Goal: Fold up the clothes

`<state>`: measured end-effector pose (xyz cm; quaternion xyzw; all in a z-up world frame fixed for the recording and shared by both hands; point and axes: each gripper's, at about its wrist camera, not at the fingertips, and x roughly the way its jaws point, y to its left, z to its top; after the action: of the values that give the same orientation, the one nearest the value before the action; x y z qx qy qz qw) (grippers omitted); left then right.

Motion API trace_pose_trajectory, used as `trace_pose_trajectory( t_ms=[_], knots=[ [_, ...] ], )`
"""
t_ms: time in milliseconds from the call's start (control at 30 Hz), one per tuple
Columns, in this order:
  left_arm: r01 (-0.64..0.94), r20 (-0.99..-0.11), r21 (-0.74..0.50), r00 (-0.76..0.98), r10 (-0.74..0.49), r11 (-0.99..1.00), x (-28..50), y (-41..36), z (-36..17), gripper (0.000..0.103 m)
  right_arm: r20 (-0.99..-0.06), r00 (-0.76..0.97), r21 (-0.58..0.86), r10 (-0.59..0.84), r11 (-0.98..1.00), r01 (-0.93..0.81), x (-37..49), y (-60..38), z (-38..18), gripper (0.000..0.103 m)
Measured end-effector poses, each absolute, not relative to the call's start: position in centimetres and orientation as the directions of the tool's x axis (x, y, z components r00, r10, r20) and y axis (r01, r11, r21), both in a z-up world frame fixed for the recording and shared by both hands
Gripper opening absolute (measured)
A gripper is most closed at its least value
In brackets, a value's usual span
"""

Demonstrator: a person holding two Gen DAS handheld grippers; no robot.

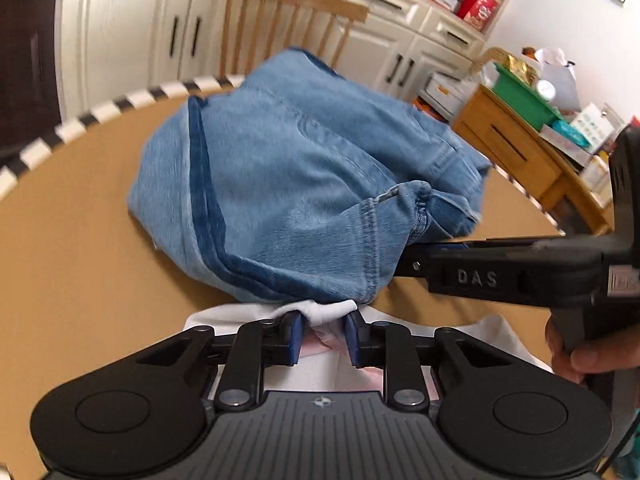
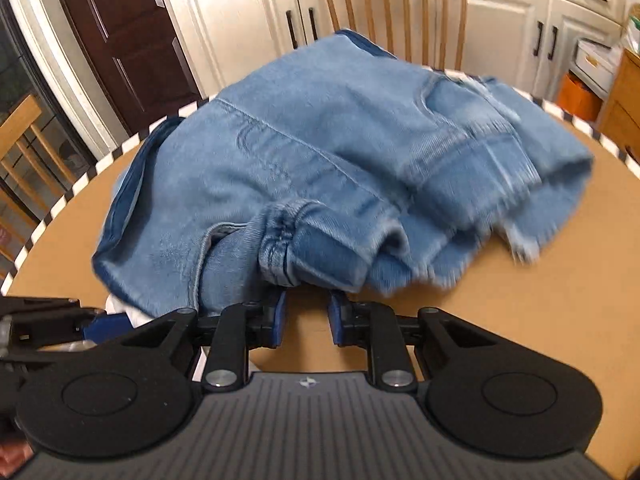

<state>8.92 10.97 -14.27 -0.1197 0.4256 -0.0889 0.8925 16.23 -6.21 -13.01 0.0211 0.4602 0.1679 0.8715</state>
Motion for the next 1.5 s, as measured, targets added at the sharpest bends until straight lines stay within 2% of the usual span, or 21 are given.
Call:
trace_pose_trajectory(
  t_ms=[200,333,400,467,633,667,800,867,1000,1067,1133,1167,1267,1400,1500],
  knots=[
    [-0.061,-0.723,-0.298,0.666,-0.183,0.953,11.9,12.3,-14.5,0.025,-0.805,0.496,0.243,0.326,0.943,-0.226,20.0,-5.4,-12.8,0.022],
    [-0.080,-0.728,-0.309,0.661,-0.181,0.948,14.5,12.8,-14.6,0.025,-0.811,0.510,0.205,0.288,0.955,-0.213,22.5,-4.5,-12.8,0.022],
    [-0.076,-0.741,-0.317,0.642,-0.197,0.946,14.8,13.4,-14.3,0.025,-0.815,0.505,0.201,0.285,0.956,-0.215,22.5,-4.7,-12.7,0.026],
    [-0.068,-0.747,-0.331,0.628,-0.217,0.941,14.3,14.1,-14.0,0.043,-0.820,0.482,0.224,0.308,0.948,-0.225,21.6,-5.4,-12.4,0.028],
    [-0.002,-0.726,-0.326,0.641,-0.248,0.946,6.9,18.3,-13.5,0.055,-0.743,0.577,0.226,0.339,0.939,-0.260,11.2,-11.1,-11.2,0.036],
    [0.002,-0.738,-0.305,0.632,-0.238,0.952,5.0,18.8,-13.6,0.057,-0.738,0.584,0.229,0.339,0.939,-0.256,8.6,-12.0,-11.1,0.043],
    [0.009,-0.793,-0.190,0.589,-0.159,0.982,-1.9,19.2,-14.2,0.059,-0.757,0.579,0.171,0.301,0.948,-0.270,-0.8,-13.5,-10.8,0.048],
    [0.022,-0.810,-0.136,0.573,-0.124,0.991,-5.0,18.5,-14.3,0.065,-0.774,0.570,0.151,0.275,0.955,-0.256,-4.6,-13.7,-10.8,0.048],
    [0.057,-0.823,-0.053,0.564,-0.076,0.997,-8.9,15.5,-14.6,0.064,-0.794,0.519,0.218,0.316,0.945,-0.242,-10.2,-12.5,-10.9,0.058],
    [0.069,-0.835,-0.078,0.540,-0.103,0.995,-9.8,14.5,-14.2,0.048,-0.804,0.512,0.178,0.304,0.943,-0.280,-12.3,-10.8,-11.2,0.052],
    [0.059,-0.848,-0.155,0.505,-0.163,0.986,-11.0,13.6,-14.0,0.037,-0.818,0.510,0.095,0.266,0.937,-0.337,-13.5,-9.1,-11.8,0.013],
    [0.055,-0.853,-0.191,0.485,-0.193,0.980,-11.5,13.1,-14.0,0.030,-0.828,0.504,0.066,0.247,0.935,-0.350,-13.7,-8.9,-12.2,0.003],
    [0.056,-0.863,-0.242,0.444,-0.241,0.969,-14.4,11.6,-13.9,0.027,-0.846,0.488,0.021,0.216,0.927,-0.373,-15.1,-10.0,-11.8,0.003],
    [0.029,-0.861,-0.242,0.454,-0.228,0.970,-18.0,10.7,-14.0,0.028,-0.872,0.466,-0.027,0.150,0.935,-0.353,-18.0,-13.9,-10.8,0.003],
    [-0.022,-0.870,-0.248,0.445,-0.212,0.969,-20.2,11.0,-14.0,0.035,-0.900,0.404,0.019,0.161,0.942,-0.334,-20.3,-16.1,-10.9,0.007]
  ],
)
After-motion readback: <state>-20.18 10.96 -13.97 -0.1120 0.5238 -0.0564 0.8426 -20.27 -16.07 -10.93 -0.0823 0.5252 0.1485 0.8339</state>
